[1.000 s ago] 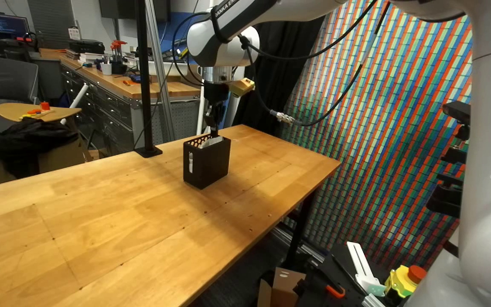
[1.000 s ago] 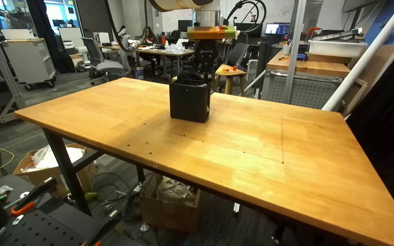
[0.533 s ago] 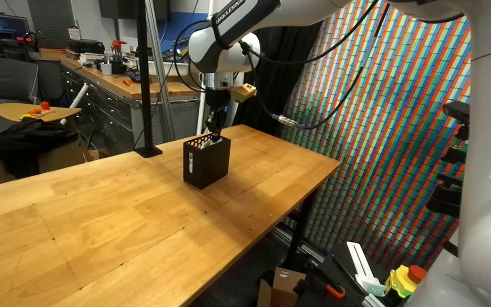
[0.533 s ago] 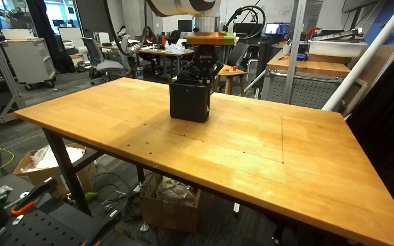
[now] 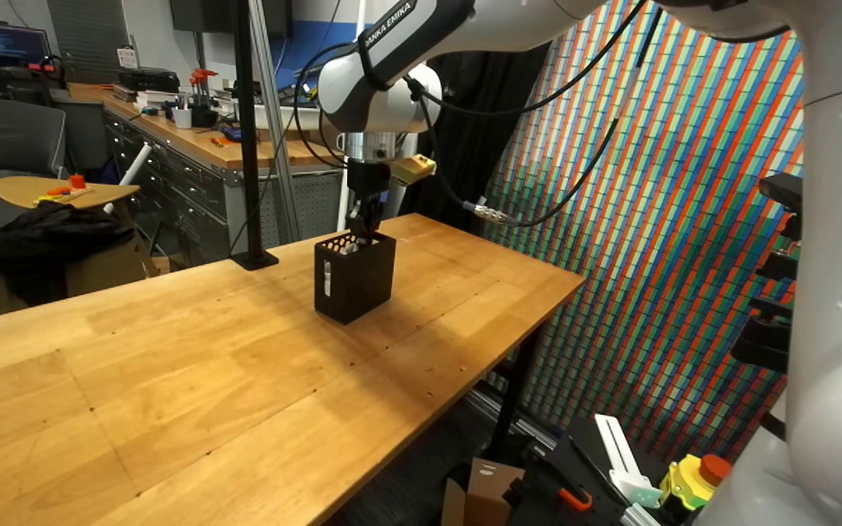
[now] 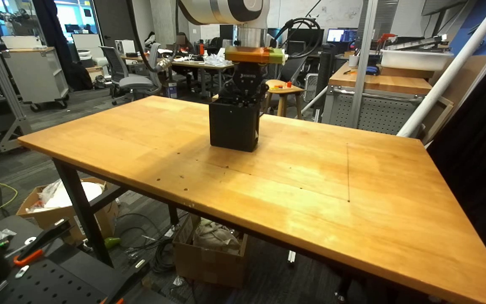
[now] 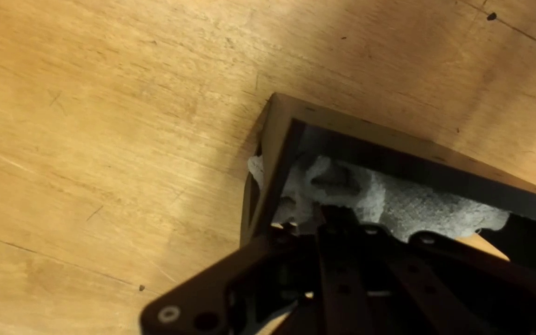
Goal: Pick up the cloth and put it in the box
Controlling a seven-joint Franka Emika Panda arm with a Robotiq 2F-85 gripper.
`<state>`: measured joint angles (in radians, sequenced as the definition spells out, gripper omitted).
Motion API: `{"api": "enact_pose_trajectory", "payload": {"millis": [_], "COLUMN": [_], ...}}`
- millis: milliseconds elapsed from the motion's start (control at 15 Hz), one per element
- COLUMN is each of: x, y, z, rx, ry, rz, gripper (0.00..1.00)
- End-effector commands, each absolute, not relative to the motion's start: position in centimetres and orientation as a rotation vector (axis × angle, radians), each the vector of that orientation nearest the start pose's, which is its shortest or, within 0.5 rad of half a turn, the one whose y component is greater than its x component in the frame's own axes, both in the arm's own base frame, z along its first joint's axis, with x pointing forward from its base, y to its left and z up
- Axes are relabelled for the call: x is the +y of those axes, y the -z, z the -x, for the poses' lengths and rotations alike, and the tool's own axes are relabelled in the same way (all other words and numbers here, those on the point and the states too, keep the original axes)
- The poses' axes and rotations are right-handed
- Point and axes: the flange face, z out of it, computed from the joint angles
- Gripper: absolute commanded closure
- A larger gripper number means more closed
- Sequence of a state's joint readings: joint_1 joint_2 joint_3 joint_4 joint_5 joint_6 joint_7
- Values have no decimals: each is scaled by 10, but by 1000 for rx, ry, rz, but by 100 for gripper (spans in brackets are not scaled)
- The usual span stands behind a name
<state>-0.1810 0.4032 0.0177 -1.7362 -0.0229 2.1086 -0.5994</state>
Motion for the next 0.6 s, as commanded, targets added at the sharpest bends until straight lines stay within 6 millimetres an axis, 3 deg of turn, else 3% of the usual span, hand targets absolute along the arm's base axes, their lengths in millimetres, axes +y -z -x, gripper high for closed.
{"api": "enact_pose_trajectory", "payload": {"millis": [0, 533], "x": [-95, -93], "y": [-346, -337], "z": [-646, -645], "rx": [-707, -705], "ry": [-14, -35], "rz": [3034, 3020], "gripper": [99, 99]}}
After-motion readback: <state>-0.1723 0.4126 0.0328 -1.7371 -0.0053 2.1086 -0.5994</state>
